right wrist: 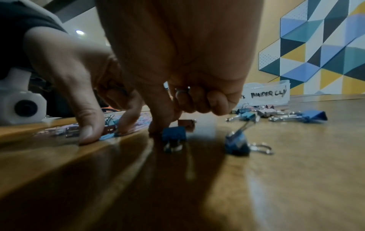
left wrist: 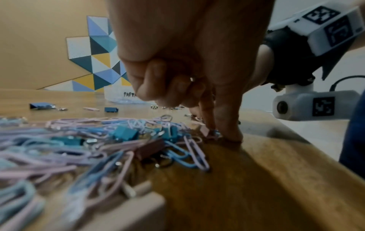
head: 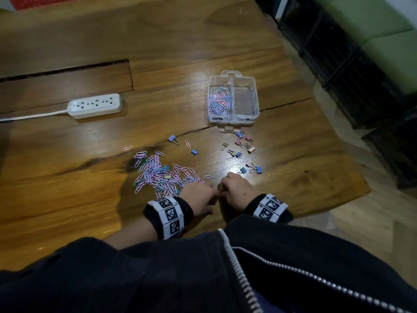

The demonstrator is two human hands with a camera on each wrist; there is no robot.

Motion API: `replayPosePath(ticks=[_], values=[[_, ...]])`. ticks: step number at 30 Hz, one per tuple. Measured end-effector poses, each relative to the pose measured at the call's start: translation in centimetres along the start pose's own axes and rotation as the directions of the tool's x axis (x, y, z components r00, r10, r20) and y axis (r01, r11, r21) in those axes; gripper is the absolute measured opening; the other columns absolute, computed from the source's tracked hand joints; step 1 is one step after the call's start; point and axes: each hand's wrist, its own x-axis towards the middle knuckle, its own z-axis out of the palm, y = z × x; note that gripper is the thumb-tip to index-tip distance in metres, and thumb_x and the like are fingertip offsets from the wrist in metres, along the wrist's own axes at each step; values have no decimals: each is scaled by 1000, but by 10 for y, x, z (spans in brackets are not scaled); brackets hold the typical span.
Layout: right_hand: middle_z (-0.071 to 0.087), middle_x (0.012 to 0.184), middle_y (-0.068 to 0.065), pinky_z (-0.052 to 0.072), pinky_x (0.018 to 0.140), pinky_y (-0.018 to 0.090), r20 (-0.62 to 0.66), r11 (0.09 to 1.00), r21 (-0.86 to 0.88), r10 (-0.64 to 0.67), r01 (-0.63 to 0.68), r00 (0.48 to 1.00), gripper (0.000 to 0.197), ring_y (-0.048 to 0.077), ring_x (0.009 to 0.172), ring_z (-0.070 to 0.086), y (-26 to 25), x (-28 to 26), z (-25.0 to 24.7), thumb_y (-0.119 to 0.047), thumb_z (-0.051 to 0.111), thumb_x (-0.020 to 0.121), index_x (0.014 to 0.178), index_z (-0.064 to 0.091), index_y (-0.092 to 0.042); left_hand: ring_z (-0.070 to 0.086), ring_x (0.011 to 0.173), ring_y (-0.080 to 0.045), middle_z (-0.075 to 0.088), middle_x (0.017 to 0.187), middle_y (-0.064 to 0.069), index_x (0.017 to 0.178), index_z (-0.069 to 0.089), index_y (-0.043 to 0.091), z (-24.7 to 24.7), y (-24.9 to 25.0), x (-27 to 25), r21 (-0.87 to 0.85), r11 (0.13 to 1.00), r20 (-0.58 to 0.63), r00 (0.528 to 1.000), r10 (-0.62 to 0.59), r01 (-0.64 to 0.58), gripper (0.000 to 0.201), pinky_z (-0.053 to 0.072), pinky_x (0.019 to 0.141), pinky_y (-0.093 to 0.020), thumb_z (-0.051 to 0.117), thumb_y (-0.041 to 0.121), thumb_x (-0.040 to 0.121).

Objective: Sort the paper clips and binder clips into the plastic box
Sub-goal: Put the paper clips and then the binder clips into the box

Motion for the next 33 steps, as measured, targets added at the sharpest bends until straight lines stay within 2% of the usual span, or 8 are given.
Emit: replayPosePath(ticks=[6,13,18,21,23,26,30,33], values=[[45,72,-4,38,66,19,-27,881,450,178,-147,984,21,9,67,46,11,2,-20,-8,55,87,70,45,-15,58,104,-23,55,113,-6,111,56,11,-1,4,6,32,999,16,999,-30,30,27,52,80,-34,47,29,94],[57,61,4,42,49,19,167,51,982,228,-183,959,23,9,52,52,33,-1,-44,10,40,88,83,49,-11,42,69,-11,41,76,4,83,42,14,-27,-16,19,-732,657,-55,944,-325,183,20,40,63,-18,35,24,98],[50,69,4,36,60,22,197,54,977,134,-206,971,25,13,61,44,31,-2,-45,6,33,90,89,54,-8,38,55,-8,43,73,1,86,45,13,-37,-43,16,-986,-50,165,933,-320,157,15,39,38,-13,36,15,98],[45,67,3,34,56,21,135,94,983,228,-160,964,24,13,59,40,30,-2,-44,-2,37,90,70,48,-10,40,56,-11,40,68,1,89,51,12,-32,-50,13,-958,-193,263,914,-308,211,21,42,36,-15,34,15,99],[45,63,0,33,54,21,48,391,904,304,-171,951,27,12,57,41,29,0,-39,-10,49,89,62,44,-14,40,55,-11,38,66,2,81,49,13,-28,-51,12,-947,-206,302,904,-302,247,25,42,36,-16,33,19,99],[52,71,0,40,61,22,9,748,619,298,-240,954,23,14,69,50,31,1,-26,-20,57,87,67,47,-16,39,53,-11,41,66,2,74,45,14,-27,-45,14,-948,-49,314,906,-284,313,27,40,39,-17,41,28,97],[55,87,9,46,81,37,-15,729,635,341,-254,940,16,22,85,53,33,1,-22,-20,47,92,80,51,-9,41,65,-10,44,75,6,76,42,19,-21,-30,16,-643,721,49,953,-299,259,29,34,55,-19,64,38,81],[58,88,7,47,87,44,-47,761,596,350,-255,935,15,25,87,56,34,1,-21,-23,51,89,78,50,-14,51,92,-17,49,96,2,108,47,15,-15,-22,22,-254,939,-25,969,-247,233,58,45,76,-27,67,55,71]])
